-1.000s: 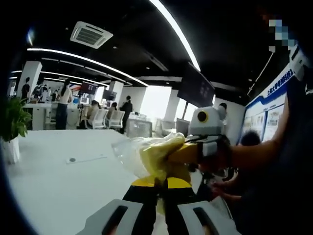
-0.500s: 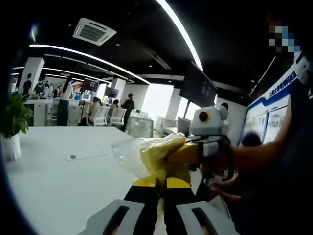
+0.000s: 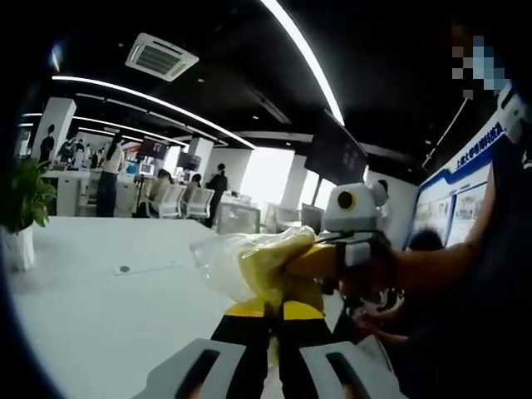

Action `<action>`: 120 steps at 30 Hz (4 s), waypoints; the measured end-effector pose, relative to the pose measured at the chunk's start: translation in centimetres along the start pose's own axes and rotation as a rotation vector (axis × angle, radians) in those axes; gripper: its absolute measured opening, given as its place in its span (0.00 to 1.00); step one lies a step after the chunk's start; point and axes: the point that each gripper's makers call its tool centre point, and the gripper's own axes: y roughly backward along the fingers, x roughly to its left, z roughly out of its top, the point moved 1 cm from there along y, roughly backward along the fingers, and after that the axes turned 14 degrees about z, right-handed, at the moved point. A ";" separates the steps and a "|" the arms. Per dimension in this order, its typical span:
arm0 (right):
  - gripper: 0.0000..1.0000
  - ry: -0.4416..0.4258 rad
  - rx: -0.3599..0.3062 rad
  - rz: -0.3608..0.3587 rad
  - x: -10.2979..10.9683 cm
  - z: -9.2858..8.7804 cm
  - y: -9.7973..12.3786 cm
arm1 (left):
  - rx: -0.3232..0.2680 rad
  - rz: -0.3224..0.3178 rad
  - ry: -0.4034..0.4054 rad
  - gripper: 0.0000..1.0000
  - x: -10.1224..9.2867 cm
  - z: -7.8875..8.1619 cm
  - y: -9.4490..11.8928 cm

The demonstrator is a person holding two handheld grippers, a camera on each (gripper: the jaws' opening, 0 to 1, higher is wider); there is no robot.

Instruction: Compare the silicone blocks by pressing each to a similar depth, holding the contact briefly, and releasing to observe deformation and rebound differences across the visible hardness samples.

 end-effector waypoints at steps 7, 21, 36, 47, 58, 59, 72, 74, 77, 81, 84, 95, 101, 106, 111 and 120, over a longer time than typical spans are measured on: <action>0.00 0.003 -0.002 0.006 -0.2 0.3 0.1 | 0.004 -0.005 -0.004 0.00 0.1 0.2 -0.3; 0.00 -0.010 -0.006 0.011 -0.2 0.2 0.2 | 0.002 0.001 -0.011 0.01 0.0 0.2 -0.3; 0.00 -0.013 0.005 0.017 0.1 -0.1 0.1 | 0.006 0.016 -0.001 0.00 -0.1 -0.2 0.0; 0.00 -0.004 0.011 0.017 -0.6 -0.1 0.0 | 0.015 0.016 0.006 0.00 0.3 -0.1 -0.5; 0.00 0.009 0.000 0.007 -1.0 0.4 -0.1 | 0.002 0.013 0.015 0.00 0.8 0.4 -0.8; 0.00 0.010 -0.001 0.008 -1.0 0.5 -0.1 | 0.000 0.012 0.016 0.00 0.9 0.4 -0.8; 0.97 0.111 -0.116 -0.147 -3.6 4.4 2.4 | -0.036 0.030 0.061 0.00 2.3 2.3 0.1; 0.97 0.123 -0.099 -0.166 -3.8 4.2 3.0 | -0.031 0.033 0.061 0.00 2.4 2.2 0.2; 0.97 0.136 -0.083 -0.196 -4.1 4.0 4.0 | -0.027 0.040 0.068 0.00 2.5 2.3 0.3; 0.97 0.140 -0.100 -0.224 -4.2 4.4 5.4 | 0.054 0.035 0.144 0.00 2.7 1.9 0.4; 0.97 0.156 -0.082 -0.258 -4.3 4.0 6.7 | 0.067 0.037 0.170 0.00 3.2 2.8 0.4; 0.97 0.180 -0.031 -0.422 -4.4 -0.2 12.9 | 0.213 0.121 0.245 0.00 6.3 2.1 0.6; 0.97 0.138 -0.048 -0.486 -4.4 -2.6 16.4 | 0.276 0.134 0.271 0.00 7.6 0.3 0.3; 0.97 0.137 -0.032 -0.566 -4.6 -4.5 19.5 | 0.330 0.131 0.306 0.00 8.2 -1.1 0.1; 0.97 0.189 0.043 -0.656 -4.8 -6.1 22.1 | 0.371 0.120 0.345 0.00 8.8 -2.2 -0.1; 0.97 0.153 0.107 -0.709 -4.9 -9.4 24.4 | 0.429 0.132 0.416 0.00 10.2 -5.2 -1.1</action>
